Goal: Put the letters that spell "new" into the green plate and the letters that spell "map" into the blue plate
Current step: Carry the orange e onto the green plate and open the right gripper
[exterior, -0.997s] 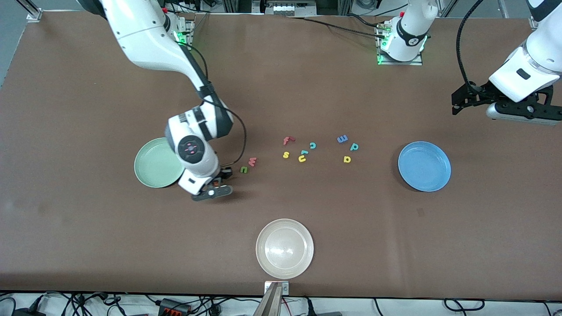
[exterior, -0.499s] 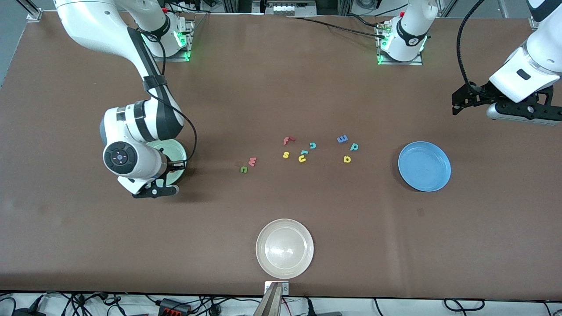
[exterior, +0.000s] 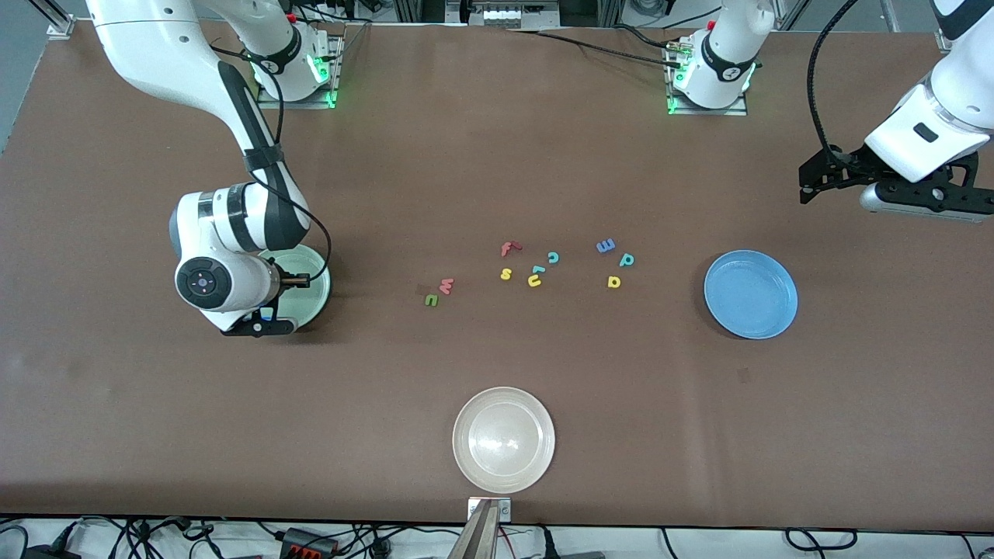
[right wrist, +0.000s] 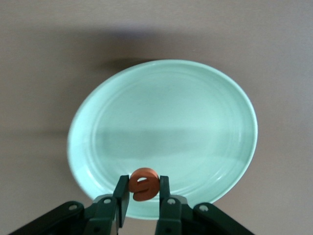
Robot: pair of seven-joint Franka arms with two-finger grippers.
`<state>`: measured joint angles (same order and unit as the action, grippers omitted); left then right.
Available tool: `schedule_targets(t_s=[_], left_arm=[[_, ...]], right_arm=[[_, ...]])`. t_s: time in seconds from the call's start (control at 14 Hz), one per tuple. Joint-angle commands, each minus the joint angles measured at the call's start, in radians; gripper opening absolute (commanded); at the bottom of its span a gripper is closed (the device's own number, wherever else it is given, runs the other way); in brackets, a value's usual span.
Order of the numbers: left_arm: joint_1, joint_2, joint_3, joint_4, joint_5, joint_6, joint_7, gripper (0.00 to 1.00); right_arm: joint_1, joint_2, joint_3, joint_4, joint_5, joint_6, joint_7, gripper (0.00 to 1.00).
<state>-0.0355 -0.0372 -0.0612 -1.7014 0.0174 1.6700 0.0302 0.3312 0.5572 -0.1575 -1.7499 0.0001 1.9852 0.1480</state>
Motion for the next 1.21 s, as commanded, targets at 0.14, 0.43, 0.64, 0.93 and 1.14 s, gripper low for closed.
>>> schedule_targets(t_s=[0.14, 0.43, 0.64, 0.93, 1.14], left_arm=[[0.005, 0.01, 0.0, 0.026, -0.011, -0.019, 0.027, 1.0], [0.005, 0.01, 0.0, 0.026, -0.011, -0.019, 0.028, 1.0], [0.005, 0.01, 0.0, 0.026, -0.011, -0.019, 0.027, 1.0], [0.003, 0.01, 0.0, 0.026, -0.011, -0.019, 0.027, 1.0], [0.003, 0.01, 0.0, 0.026, -0.011, -0.019, 0.025, 1.0]], right_arm=[[-0.015, 0.01, -0.001, -0.065, -0.005, 0.089, -0.01, 0.04], [-0.009, 0.024, -0.001, -0.071, -0.005, 0.092, 0.004, 0.04], [-0.018, 0.033, -0.001, -0.069, -0.002, 0.092, 0.01, 0.5], [-0.015, -0.012, -0.004, -0.054, -0.002, 0.073, 0.033, 1.0], [-0.021, -0.063, -0.004, -0.004, -0.002, 0.018, 0.021, 1.0]])
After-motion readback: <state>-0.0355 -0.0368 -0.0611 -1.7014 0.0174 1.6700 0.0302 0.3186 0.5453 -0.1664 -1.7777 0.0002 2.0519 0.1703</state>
